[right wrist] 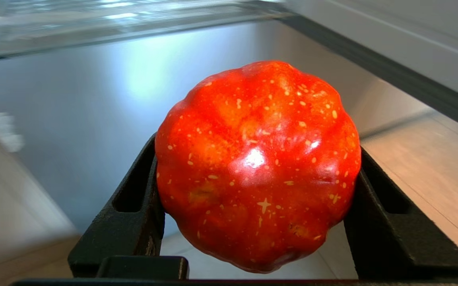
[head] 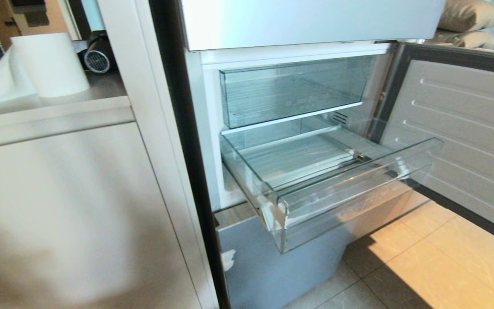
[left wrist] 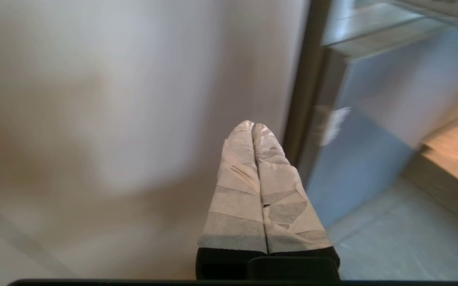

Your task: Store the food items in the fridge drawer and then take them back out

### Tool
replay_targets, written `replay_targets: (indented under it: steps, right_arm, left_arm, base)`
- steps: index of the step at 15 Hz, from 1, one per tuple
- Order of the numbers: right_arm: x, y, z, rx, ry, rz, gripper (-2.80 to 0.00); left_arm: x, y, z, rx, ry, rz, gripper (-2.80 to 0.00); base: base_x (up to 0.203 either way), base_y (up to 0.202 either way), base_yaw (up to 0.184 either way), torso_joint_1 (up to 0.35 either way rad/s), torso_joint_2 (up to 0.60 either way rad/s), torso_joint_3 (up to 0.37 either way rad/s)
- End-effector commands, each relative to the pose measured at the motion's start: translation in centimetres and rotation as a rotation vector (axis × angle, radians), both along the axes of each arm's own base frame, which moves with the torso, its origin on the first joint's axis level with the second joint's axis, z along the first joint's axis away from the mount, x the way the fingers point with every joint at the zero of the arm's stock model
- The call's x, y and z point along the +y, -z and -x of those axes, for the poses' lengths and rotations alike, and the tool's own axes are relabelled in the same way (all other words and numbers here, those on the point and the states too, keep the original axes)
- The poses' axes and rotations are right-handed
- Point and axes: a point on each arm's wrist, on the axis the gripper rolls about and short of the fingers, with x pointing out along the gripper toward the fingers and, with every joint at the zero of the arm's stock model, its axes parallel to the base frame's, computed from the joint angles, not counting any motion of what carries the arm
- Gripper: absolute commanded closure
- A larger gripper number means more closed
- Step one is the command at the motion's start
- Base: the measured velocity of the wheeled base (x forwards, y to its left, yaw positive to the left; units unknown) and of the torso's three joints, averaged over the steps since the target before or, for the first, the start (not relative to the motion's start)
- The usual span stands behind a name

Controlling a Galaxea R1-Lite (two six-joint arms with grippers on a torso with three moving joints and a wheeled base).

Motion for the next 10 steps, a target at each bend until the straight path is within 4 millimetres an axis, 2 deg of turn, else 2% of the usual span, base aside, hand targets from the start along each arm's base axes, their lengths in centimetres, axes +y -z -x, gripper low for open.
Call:
replay_targets:
  steps: [1, 7, 9, 10]
  right_arm:
    - [0.0, 0.0, 0.0, 0.002, 0.0, 0.0, 0.0]
    - [0.0, 0.0, 0.0, 0.004, -0.005, 0.006, 0.0]
    - [0.0, -0.8, -0.7, 0.045, -0.006, 0.017, 0.0]
    - [0.0, -2.0, -1.3, 0.051, -0.005, 0.016, 0.0]
  left_arm:
    - [0.0, 0.0, 0.0, 0.0, 0.0, 0.001, 0.0]
    - [0.0, 0.0, 0.0, 0.0, 0.0, 0.001, 0.0]
    - [0.0, 0.0, 0.0, 0.0, 0.0, 0.001, 0.0]
    - [0.0, 0.0, 0.0, 0.0, 0.0, 0.001, 0.0]
  base:
    - [0.0, -0.01, 0.174, 0.011, 0.01, 0.002]
    - [0.0, -0.007, 0.165, 0.003, 0.0, 0.004]
    - [0.0, -0.001, 0.043, 0.0, 0.0, 0.003]
    - [0.0, 0.0, 0.0, 0.0, 0.0, 0.0]
